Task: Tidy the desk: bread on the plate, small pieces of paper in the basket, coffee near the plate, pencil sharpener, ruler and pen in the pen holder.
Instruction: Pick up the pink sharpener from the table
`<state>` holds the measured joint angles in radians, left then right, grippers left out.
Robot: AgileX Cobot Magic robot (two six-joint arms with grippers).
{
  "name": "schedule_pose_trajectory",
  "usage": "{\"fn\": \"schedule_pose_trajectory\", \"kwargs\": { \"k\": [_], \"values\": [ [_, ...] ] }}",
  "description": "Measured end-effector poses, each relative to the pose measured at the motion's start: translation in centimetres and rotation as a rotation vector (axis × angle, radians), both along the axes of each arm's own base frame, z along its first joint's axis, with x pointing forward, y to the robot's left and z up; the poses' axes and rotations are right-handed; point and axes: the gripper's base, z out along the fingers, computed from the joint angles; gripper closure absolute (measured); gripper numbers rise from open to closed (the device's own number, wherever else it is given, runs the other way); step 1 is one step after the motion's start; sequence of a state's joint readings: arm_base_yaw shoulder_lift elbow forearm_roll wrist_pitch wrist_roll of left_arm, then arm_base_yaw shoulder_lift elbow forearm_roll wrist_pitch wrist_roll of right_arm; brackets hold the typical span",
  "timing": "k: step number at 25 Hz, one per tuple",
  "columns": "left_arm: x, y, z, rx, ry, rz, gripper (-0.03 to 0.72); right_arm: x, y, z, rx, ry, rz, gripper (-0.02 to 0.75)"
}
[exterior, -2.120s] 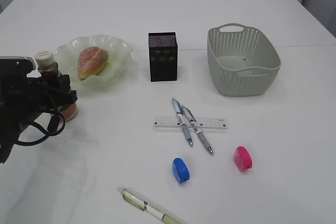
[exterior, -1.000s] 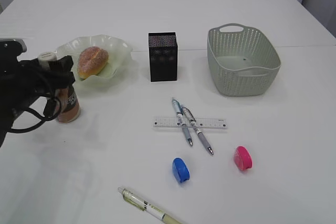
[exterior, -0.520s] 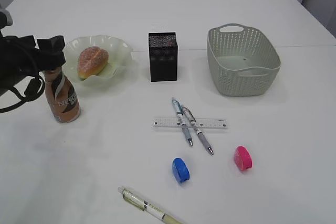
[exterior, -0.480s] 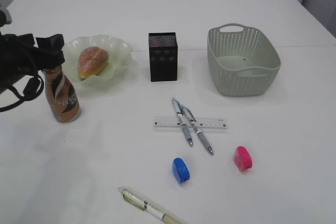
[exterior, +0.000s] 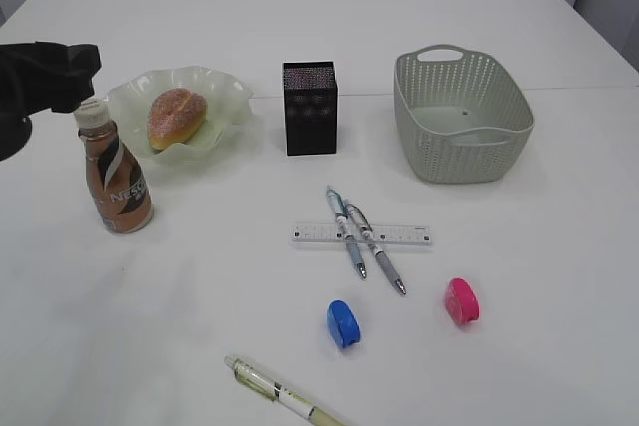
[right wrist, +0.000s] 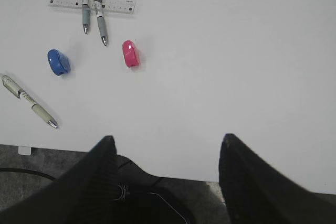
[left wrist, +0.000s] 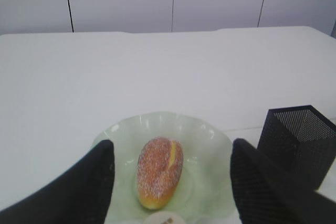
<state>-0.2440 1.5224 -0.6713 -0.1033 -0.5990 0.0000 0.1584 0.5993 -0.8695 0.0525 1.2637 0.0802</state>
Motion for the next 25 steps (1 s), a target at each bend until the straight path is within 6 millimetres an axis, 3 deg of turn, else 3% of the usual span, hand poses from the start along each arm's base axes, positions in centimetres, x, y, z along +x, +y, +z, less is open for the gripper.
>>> {"fn": "schedule_pose_trajectory", "kwargs": {
  "k": [11, 18, 25],
  "values": [
    [-8.0, 1.2, 4.1, 0.069, 0.472, -0.076, 0.208, 0.5, 0.6, -0.2, 0.053, 0.035, 0.01, 0.258],
    [-12.2, 1.8, 7.1, 0.126, 0.747, -0.125, 0.209, 3.4, 2.2, -1.1, 0.187, 0.182, 0.0, 0.257],
    [-14.2, 2.1, 8.3, 0.157, 0.877, -0.145, 0.209, 8.3, 3.0, -3.5, 0.179, 0.289, -0.003, 0.258]
  ]
}}
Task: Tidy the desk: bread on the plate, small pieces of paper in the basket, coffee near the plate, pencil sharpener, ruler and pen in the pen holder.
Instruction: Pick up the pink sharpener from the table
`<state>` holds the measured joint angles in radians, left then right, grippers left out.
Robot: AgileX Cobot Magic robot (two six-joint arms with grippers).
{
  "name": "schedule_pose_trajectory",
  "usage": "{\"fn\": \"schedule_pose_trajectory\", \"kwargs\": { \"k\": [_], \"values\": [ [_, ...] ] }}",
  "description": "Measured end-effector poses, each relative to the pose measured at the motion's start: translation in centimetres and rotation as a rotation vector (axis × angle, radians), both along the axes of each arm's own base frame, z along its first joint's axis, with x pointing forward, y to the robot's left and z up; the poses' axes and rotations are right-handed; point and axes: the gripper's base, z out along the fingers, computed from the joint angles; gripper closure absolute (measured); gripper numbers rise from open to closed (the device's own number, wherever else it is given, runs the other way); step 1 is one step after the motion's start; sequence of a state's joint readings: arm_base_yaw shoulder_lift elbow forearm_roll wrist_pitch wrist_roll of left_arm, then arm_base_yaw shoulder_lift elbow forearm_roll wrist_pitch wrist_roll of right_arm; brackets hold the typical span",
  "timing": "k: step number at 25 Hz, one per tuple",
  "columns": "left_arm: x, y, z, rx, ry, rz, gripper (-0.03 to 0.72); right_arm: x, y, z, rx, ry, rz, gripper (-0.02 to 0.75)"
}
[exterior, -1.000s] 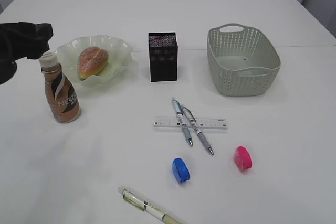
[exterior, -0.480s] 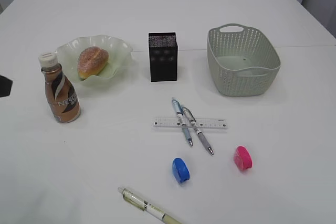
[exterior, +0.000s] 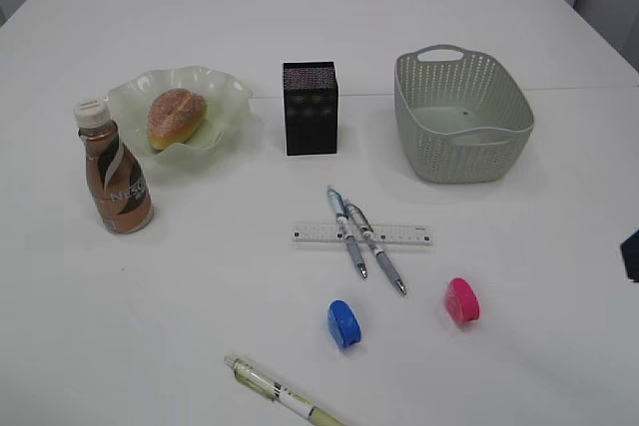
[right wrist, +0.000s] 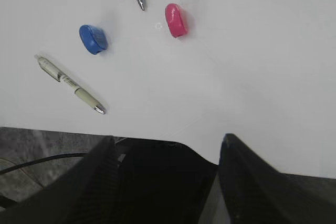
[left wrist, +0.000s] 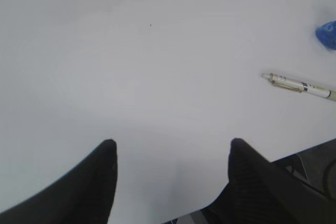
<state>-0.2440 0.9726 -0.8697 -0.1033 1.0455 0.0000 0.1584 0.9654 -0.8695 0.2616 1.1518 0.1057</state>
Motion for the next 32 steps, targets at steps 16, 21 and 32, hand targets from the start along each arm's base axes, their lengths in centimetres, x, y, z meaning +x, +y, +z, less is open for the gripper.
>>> {"fn": "schedule_pose_trajectory", "kwargs": {
  "k": [16, 21, 32],
  "values": [
    [-0.9, 0.2, -0.1, 0.022, 0.091, -0.011, 0.209, 8.9, 6.8, -8.0, -0.035, 0.131, 0.164, 0.257],
    [-1.3, 0.3, -0.2, 0.033, 0.133, -0.016, 0.209, 12.2, 7.8, -9.4, -0.129, 0.153, 0.185, 0.258],
    [-1.4, 0.1, -0.2, 0.012, 0.151, -0.019, 0.209, 15.1, 8.5, -12.7, -0.204, 0.218, 0.209, 0.258]
  ]
}}
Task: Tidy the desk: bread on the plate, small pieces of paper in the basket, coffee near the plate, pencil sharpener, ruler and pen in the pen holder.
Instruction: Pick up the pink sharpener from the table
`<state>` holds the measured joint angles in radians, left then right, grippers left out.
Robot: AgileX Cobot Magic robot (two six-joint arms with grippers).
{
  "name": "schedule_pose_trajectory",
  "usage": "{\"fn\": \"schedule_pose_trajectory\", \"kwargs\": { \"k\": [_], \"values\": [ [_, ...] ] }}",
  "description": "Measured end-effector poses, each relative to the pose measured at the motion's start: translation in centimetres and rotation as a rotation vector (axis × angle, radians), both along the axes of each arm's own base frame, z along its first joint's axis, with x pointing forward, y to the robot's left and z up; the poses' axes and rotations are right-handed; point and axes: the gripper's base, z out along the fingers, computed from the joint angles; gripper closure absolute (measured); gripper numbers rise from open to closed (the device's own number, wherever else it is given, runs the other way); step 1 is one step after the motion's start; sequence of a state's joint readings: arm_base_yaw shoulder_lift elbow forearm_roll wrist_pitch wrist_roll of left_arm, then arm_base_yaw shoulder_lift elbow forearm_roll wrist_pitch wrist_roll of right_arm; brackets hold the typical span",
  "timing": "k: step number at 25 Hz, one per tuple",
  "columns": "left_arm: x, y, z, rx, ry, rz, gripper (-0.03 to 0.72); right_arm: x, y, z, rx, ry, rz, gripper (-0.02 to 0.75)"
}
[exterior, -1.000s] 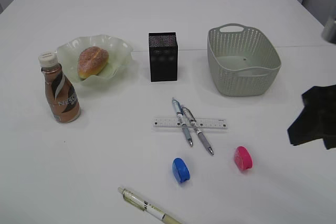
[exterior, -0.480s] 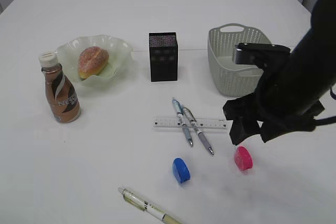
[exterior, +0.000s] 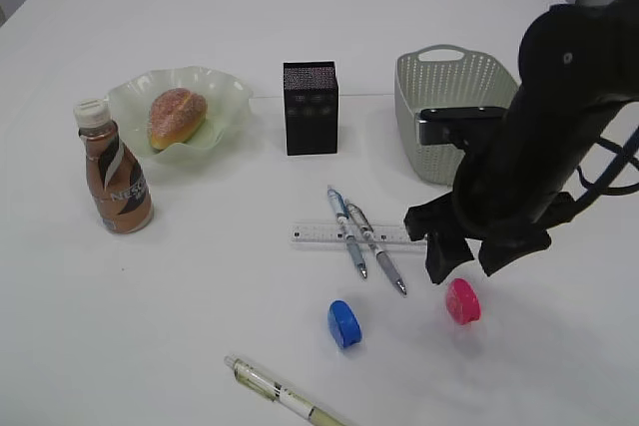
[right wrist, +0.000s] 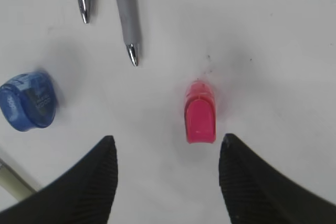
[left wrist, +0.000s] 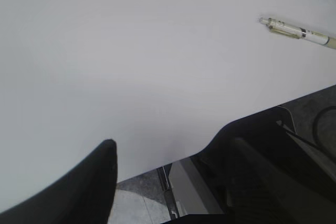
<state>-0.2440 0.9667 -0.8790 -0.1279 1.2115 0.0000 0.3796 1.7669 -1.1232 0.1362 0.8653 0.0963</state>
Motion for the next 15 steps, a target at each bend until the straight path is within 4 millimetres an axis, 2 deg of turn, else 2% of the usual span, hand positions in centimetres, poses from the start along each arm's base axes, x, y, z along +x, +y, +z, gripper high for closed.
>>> {"fn": "schedule_pose_trajectory", "kwargs": {
  "k": [15],
  "values": [
    [-0.1, -0.4, 0.1, -0.043, 0.011, 0.0, 0.209, 1.1, 0.1, -2.9, -0.06, 0.03, 0.027, 0.258]
  ]
}}
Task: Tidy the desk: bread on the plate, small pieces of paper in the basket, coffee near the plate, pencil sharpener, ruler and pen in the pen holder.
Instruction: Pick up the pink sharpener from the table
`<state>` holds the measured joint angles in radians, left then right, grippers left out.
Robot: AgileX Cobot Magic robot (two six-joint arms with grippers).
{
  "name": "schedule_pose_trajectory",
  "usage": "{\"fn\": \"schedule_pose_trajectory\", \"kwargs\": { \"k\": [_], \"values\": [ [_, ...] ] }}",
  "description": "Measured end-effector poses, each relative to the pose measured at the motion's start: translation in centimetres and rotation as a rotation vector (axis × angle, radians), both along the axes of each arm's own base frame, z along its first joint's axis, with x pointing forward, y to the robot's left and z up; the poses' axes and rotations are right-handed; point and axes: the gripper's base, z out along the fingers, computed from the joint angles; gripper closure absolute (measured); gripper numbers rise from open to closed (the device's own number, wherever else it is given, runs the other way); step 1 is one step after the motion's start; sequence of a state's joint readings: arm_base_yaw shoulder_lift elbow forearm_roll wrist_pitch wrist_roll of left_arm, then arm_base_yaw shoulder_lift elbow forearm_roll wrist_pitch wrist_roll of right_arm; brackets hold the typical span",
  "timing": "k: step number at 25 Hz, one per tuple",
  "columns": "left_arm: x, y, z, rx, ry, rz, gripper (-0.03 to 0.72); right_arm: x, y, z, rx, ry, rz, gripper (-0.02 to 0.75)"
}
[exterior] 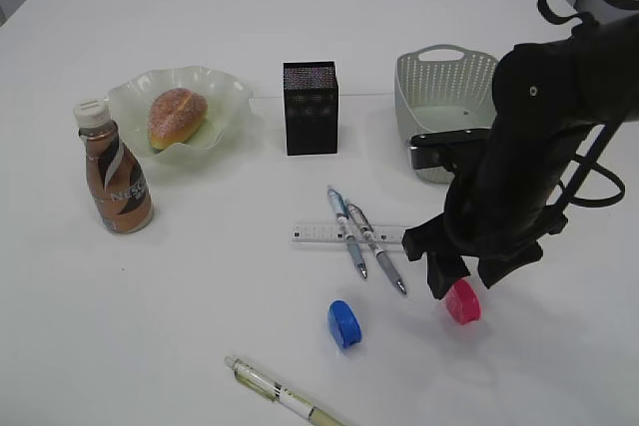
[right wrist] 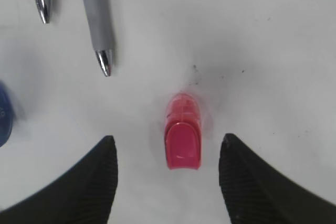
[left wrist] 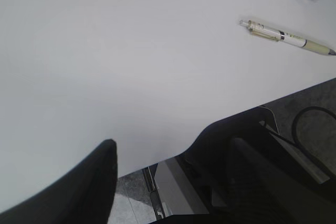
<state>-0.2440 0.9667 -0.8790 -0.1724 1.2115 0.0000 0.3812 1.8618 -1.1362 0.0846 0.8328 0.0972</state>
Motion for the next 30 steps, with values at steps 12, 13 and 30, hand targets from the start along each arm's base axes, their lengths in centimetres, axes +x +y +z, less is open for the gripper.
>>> {"fn": "schedule_pose_trajectory", "kwargs": {
  "k": [12, 13, 30],
  "values": [
    [0.0, 0.0, 0.0, 0.0, -0.002, 0.0, 0.211, 0.3, 0.1, -2.0, -0.024, 0.047, 0.002, 0.258],
    [0.0, 0.0, 0.0, -0.001, -0.003, 0.001, 0.211, 0.3, 0.1, -2.0, -0.023, 0.044, 0.001, 0.258],
    [0.1, 0.0, 0.0, -0.003, -0.011, 0.002, 0.227, 0.6, -0.1, -2.6, -0.049, 0.031, 0.023, 0.258]
  ]
}}
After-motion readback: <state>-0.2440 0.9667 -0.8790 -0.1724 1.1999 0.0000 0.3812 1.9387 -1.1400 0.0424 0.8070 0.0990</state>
